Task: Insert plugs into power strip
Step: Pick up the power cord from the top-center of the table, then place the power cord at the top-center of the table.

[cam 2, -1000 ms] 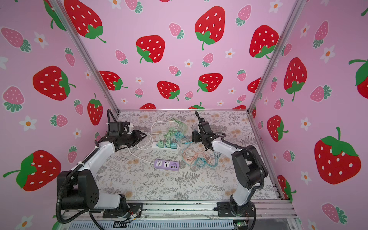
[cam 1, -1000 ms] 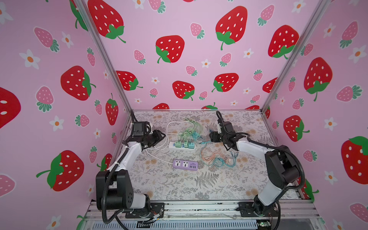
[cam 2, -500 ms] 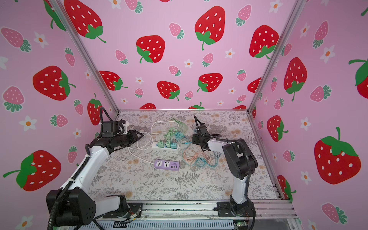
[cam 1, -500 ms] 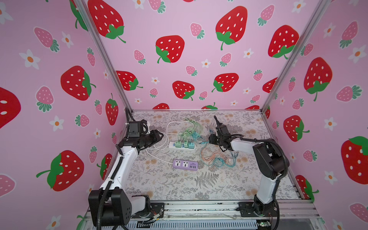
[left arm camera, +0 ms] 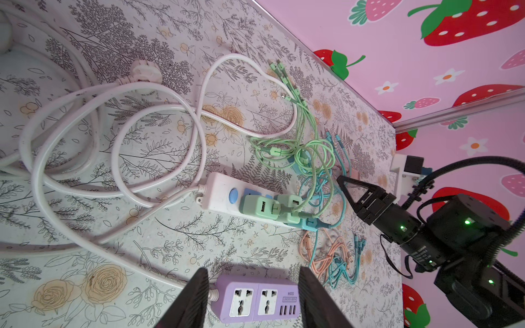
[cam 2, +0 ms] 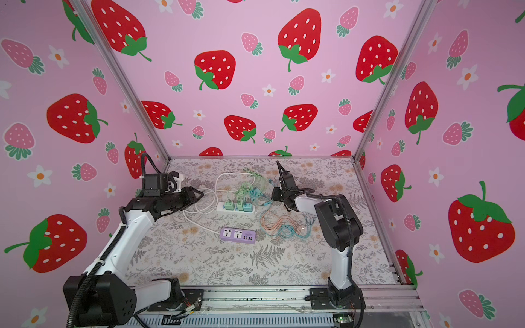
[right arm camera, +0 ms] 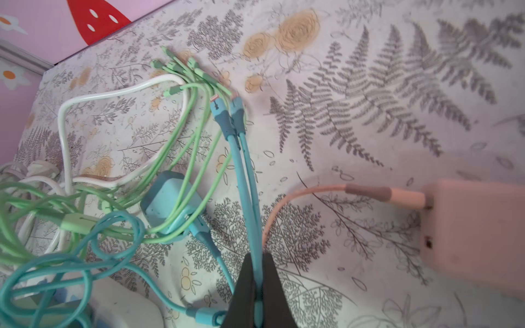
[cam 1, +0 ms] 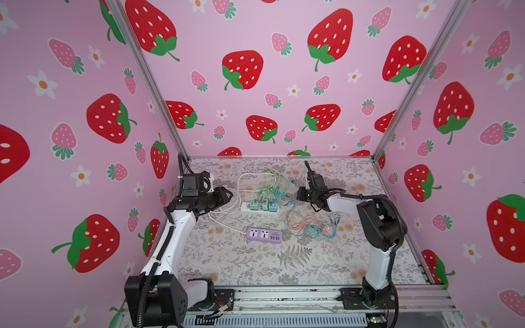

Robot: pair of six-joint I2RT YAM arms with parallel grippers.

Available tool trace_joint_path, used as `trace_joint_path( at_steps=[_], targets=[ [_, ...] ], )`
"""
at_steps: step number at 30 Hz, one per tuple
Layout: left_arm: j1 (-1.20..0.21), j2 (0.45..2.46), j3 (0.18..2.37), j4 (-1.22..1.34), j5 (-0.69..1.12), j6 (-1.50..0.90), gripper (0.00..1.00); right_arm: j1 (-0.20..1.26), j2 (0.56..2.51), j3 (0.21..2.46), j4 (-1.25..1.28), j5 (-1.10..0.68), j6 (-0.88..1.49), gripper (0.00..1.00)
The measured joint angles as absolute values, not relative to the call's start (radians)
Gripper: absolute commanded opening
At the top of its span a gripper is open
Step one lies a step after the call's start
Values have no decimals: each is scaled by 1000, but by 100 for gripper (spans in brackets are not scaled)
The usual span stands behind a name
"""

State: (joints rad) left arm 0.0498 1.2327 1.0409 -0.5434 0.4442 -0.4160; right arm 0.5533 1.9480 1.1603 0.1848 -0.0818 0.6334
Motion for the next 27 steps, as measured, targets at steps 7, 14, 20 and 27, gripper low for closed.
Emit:
trace_joint_path(
  at_steps=[7,14,20,27],
  targets=[
    [50,1240,1041,-543,445,-415,53,551,1949,1272,146,-151,572,0],
    [50,1248,1041,-543,445,-414,53,534,2009,1495,145,-187,519,0],
    [50,1248,1046,-548,445,-412,53,490,2152,1627,132,-190,493,0],
    [50,1248,1047,-552,445,-411,53,460,2286,1730,43,-183,449,11]
  ],
)
